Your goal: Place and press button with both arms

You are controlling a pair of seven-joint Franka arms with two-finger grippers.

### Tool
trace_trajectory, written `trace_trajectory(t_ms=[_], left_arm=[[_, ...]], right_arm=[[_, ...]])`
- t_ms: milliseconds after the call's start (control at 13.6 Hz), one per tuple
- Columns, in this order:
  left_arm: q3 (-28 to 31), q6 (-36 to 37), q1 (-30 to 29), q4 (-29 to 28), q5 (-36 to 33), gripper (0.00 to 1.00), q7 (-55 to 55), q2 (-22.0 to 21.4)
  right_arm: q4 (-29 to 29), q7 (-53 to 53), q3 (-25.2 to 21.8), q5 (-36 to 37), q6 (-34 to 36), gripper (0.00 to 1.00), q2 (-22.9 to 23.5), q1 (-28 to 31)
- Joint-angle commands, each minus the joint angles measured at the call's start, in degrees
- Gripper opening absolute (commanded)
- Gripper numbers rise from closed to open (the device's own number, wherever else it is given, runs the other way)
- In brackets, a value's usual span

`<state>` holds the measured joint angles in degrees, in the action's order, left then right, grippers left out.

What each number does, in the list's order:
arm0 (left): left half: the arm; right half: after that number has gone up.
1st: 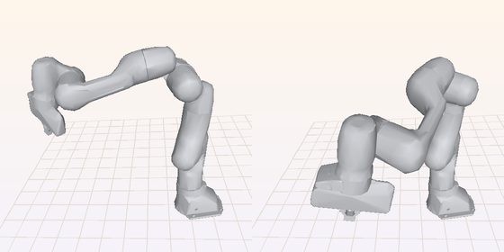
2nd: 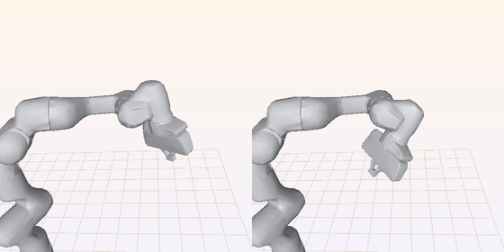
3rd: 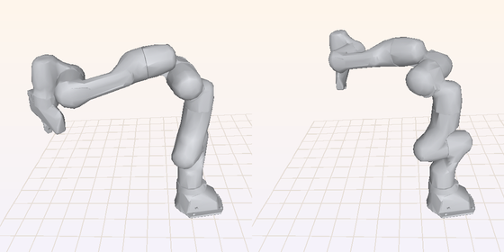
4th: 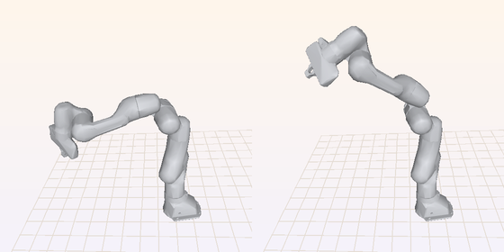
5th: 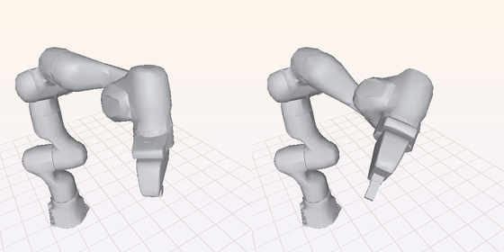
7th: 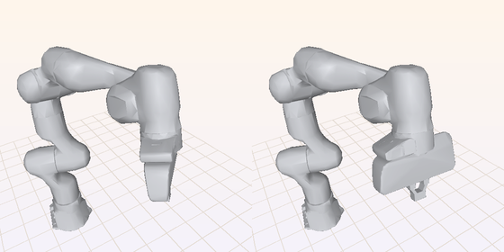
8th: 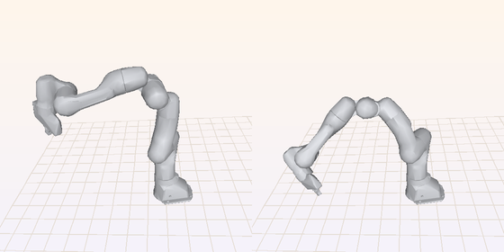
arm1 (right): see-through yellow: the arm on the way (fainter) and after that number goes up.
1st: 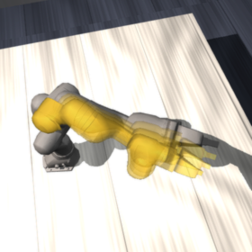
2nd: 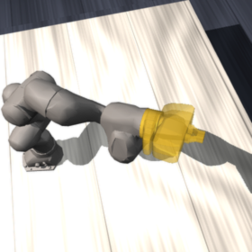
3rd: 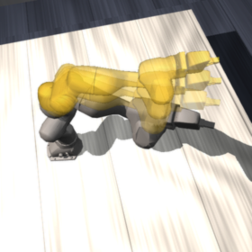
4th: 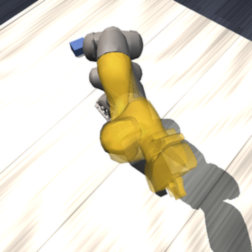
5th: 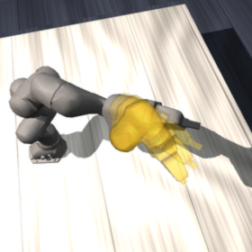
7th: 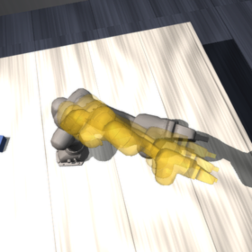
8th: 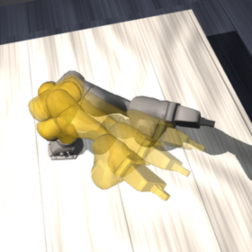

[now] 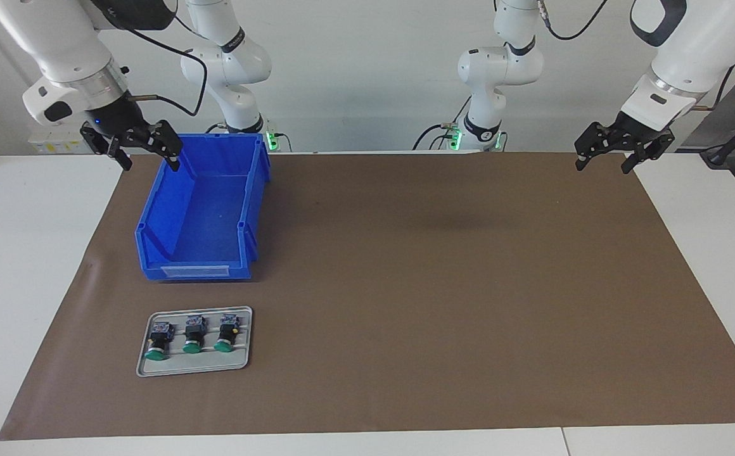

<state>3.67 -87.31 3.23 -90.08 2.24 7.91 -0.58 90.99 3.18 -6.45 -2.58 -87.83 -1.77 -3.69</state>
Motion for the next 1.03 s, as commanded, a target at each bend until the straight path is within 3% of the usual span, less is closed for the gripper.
trace_trajectory(t_ms=[0,513,659,952], left_arm=[[-0.15,-0.49,-0.42,-1.59,0.39,1.00,-0.53,-1.35],[-0.15,-0.49,-0.42,-1.59,0.39,1.00,-0.53,-1.35],[-0.15,-0.49,-0.42,-1.59,0.39,1.00,-0.44,-1.44],[-0.15,-0.49,-0.42,-1.59,0.39,1.00,-0.53,-1.35]], right_arm=[[1.47,1.22,0.21,-0.76,-0.93,1.00,-1.13,0.35],[4.98,1.13,0.13,-0.24,-3.04,1.00,-2.45,0.88],[4.90,1.04,0.39,4.49,-3.13,1.00,-2.54,0.27],[4.90,0.87,0.39,5.04,-3.66,1.00,-2.54,0.35]])
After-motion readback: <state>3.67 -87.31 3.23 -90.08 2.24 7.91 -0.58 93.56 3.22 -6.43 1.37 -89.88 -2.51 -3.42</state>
